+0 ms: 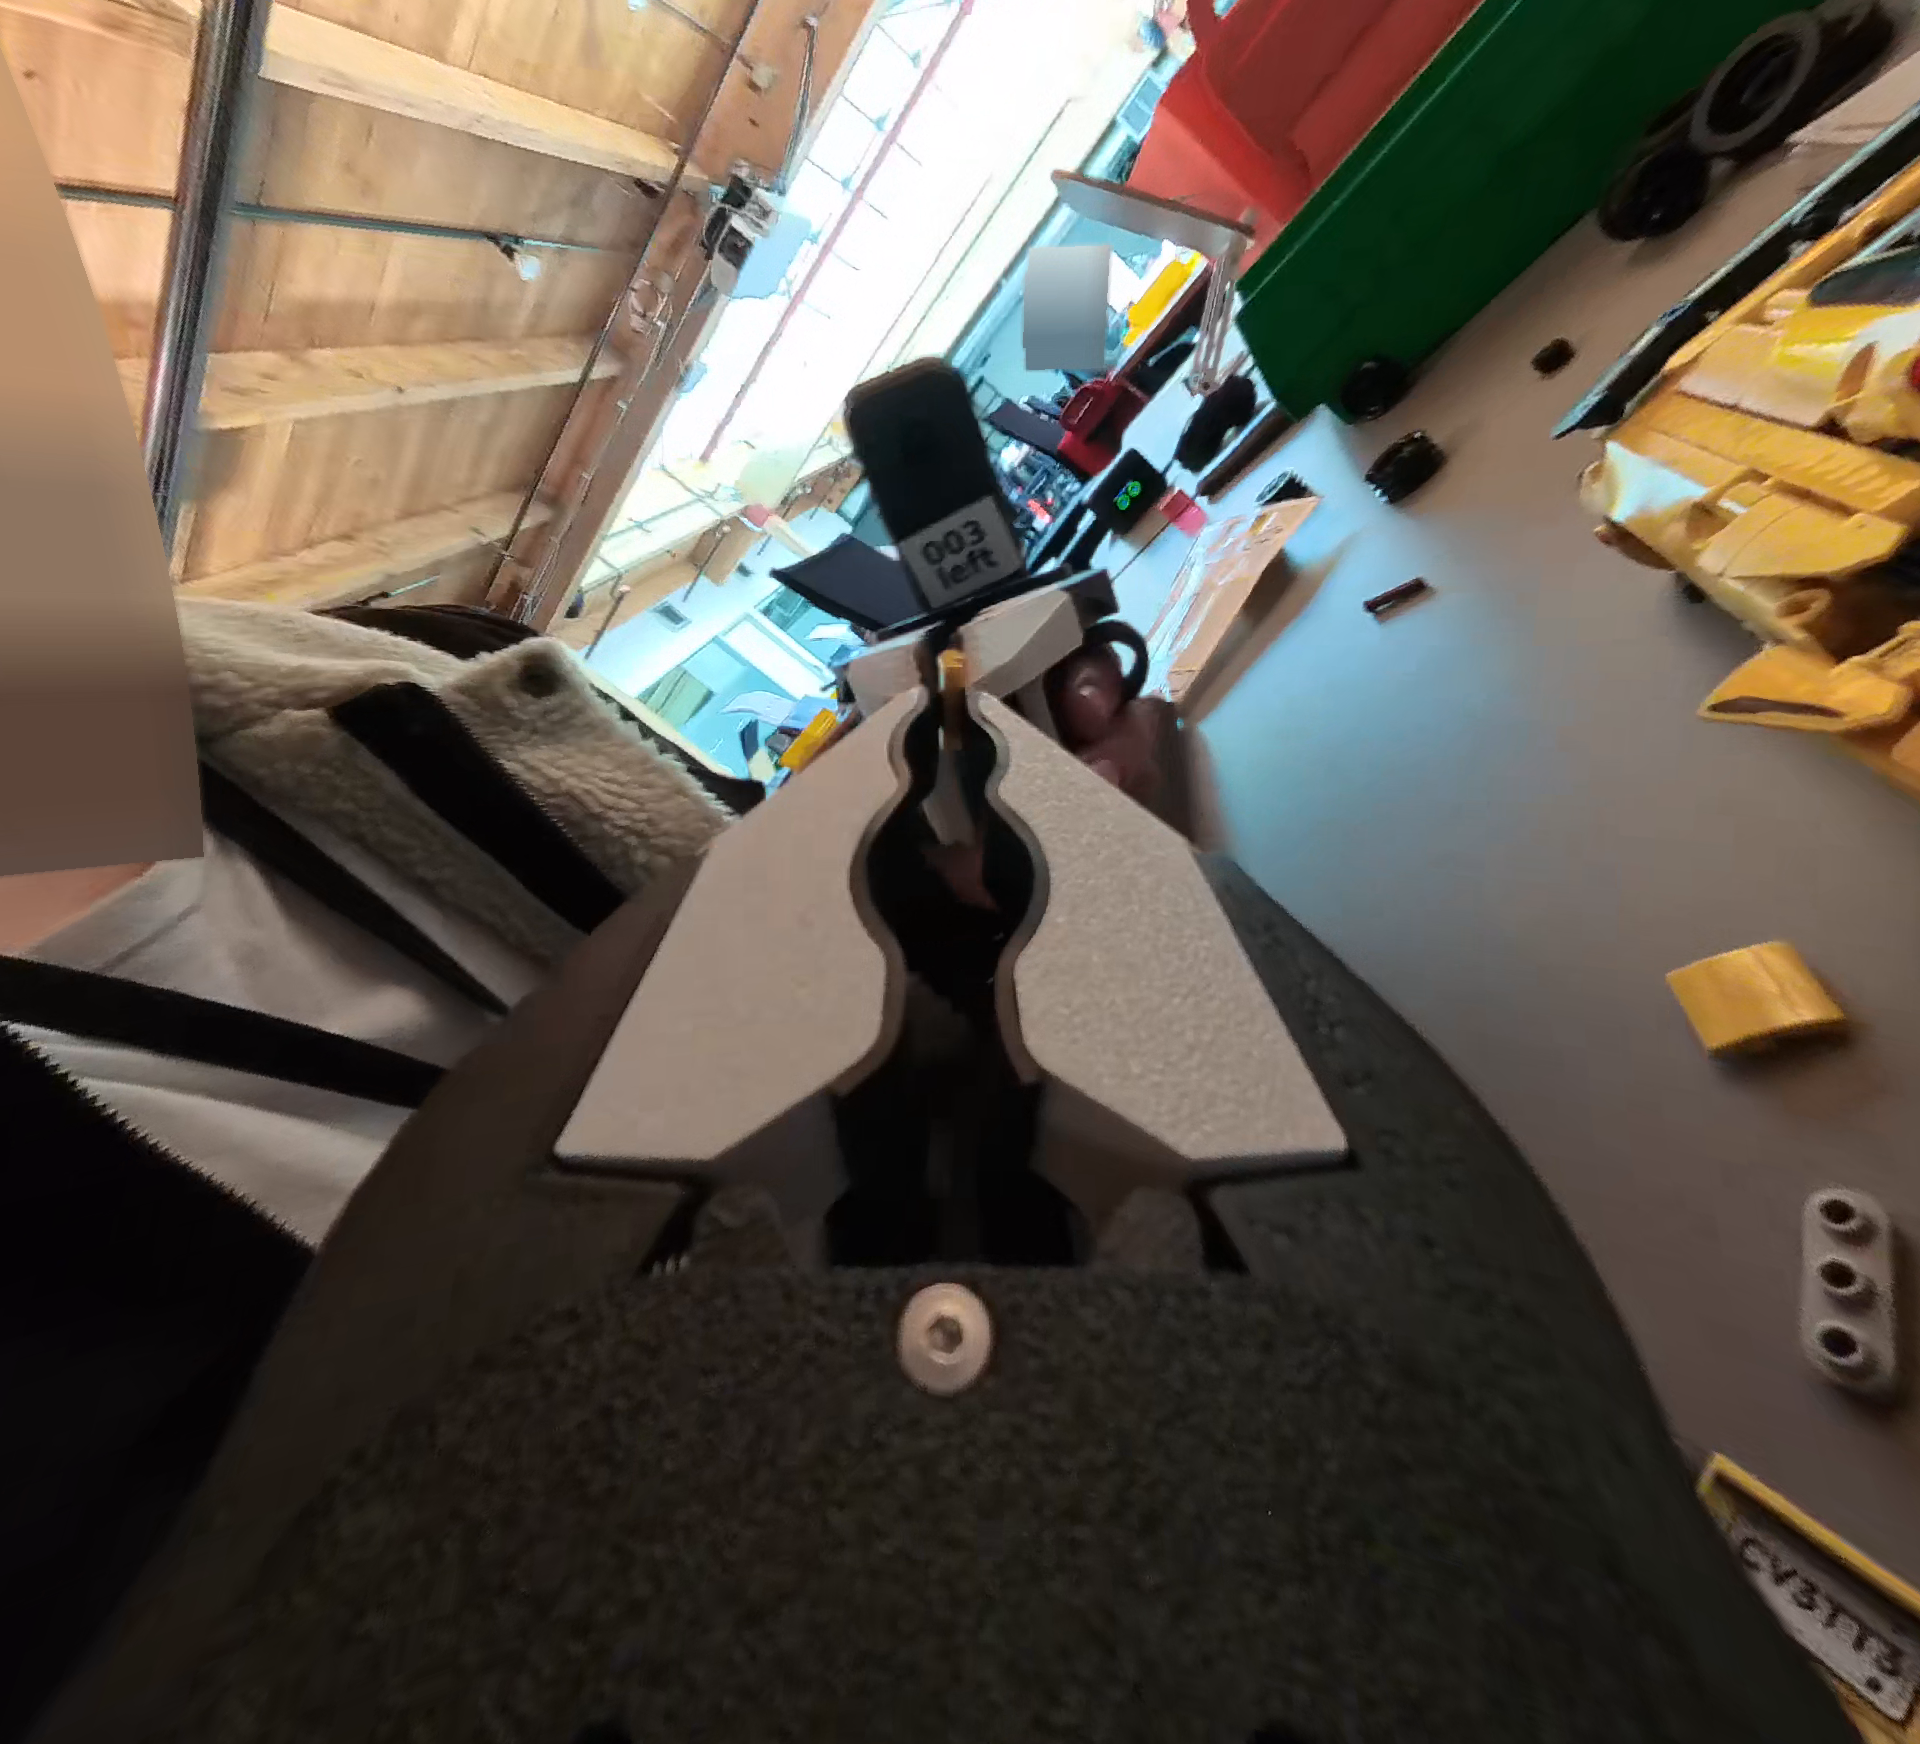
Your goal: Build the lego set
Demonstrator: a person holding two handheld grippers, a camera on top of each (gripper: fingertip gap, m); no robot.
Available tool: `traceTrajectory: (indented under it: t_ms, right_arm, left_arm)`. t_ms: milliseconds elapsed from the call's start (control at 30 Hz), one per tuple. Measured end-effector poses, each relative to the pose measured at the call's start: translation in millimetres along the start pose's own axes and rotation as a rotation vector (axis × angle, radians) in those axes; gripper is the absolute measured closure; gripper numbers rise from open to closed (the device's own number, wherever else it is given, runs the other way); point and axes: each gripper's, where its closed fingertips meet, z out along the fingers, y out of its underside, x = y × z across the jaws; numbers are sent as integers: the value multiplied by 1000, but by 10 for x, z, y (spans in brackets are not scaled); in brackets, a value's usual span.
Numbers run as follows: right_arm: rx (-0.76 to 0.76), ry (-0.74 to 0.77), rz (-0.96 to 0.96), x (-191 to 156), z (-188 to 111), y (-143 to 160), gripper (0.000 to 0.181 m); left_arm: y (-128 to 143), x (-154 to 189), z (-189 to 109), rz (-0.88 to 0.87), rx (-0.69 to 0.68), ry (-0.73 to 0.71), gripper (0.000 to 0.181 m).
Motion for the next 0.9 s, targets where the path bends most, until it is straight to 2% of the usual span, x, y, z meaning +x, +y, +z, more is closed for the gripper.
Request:
traceTrajectory:
  t_ms: [133,300,633,700,767,900]
  right_arm:
    - [-4,-5,5,-2,9,7,178]
    - [-4,13,14,37,-5,8,178]
    - [-28,23,3,44,22,51,178]
    - [-27,21,4,37,16,48,178]
    - [-32,36,8,67,15,57,178]
    - [-24,38,16,77,12,43,178]
  left_arm:
    - [-8,-4,-15,-56,4,30,179]
    - [-120,-70,-86,-71,75,5,181]
    - [-45,-125,-32,-61,32,-40,161]
    - [-26,-122,-23,-66,20,-37,162]
    - [-13,-81,-24,-63,10,-13,177]
    - [-60,-128,-87,-127,37,-8,180]
